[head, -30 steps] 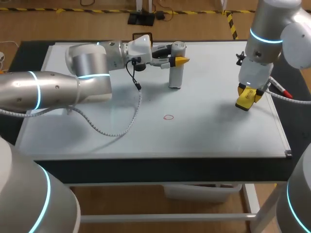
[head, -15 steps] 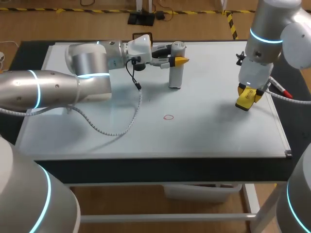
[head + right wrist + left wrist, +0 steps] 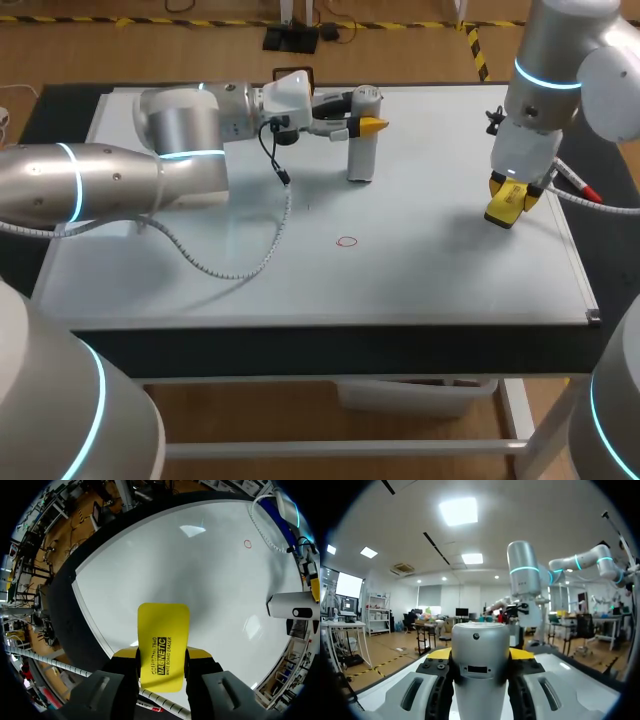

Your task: Pick up the inspection probe, press it on each red-marked spot on the whiteboard one by one, put down the probe, pick up the eraser, and wipe off all the red marks.

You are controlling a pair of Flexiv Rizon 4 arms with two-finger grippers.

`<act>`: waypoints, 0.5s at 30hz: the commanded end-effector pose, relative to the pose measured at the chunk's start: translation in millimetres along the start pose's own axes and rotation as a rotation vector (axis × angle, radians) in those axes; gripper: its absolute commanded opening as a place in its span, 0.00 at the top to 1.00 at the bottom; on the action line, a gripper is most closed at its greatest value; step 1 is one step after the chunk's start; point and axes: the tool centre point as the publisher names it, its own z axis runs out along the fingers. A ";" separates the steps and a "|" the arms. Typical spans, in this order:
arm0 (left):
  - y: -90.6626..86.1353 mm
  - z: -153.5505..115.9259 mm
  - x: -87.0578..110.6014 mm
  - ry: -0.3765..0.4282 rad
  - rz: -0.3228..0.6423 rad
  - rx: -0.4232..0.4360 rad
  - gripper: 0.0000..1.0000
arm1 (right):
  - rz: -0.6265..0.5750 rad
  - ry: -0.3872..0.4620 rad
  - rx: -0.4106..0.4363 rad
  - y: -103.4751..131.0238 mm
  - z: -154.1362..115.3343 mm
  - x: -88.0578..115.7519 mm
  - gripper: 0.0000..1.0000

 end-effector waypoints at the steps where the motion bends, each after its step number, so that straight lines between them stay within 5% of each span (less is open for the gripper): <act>1: -10.8 -1.3 4.0 -0.009 0.005 0.003 1.00 | -0.001 0.003 0.001 -0.8 -0.4 0.0 1.00; 15: -52.8 -51.4 5.2 -0.034 0.054 0.022 1.00 | -0.001 0.003 0.001 -0.8 -0.4 0.0 1.00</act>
